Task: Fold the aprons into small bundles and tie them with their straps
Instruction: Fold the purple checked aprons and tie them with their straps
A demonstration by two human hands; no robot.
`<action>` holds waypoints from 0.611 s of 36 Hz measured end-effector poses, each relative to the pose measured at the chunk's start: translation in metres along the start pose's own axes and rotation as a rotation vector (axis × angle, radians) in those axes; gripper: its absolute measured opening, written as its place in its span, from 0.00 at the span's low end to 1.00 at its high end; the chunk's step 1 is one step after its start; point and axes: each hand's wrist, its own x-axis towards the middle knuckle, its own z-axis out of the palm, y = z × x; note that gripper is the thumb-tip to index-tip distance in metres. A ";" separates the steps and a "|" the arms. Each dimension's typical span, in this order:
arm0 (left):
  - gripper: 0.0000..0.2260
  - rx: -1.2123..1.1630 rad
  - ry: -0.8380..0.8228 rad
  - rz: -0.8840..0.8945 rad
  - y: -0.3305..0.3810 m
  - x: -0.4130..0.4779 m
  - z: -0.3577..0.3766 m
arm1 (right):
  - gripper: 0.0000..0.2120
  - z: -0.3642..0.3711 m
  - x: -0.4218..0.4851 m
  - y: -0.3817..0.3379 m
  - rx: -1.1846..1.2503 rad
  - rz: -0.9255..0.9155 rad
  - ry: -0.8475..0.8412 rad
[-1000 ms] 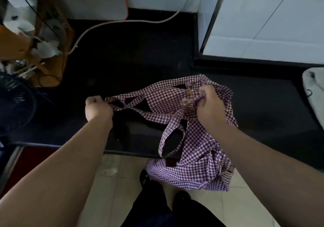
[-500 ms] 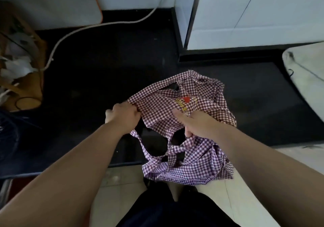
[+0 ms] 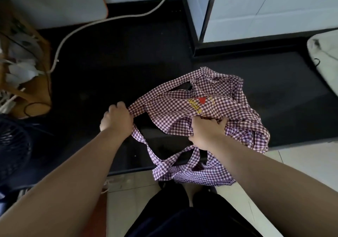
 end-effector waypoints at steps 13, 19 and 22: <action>0.06 -1.462 -0.405 -0.085 0.018 -0.031 -0.017 | 0.09 -0.031 -0.018 0.014 1.283 -0.108 0.258; 0.09 -1.596 -0.412 0.104 0.041 -0.087 -0.046 | 0.03 -0.048 -0.050 0.036 1.275 -0.298 0.356; 0.11 -1.529 -0.432 0.238 0.063 -0.126 -0.048 | 0.06 -0.049 -0.078 0.043 1.186 -0.455 0.311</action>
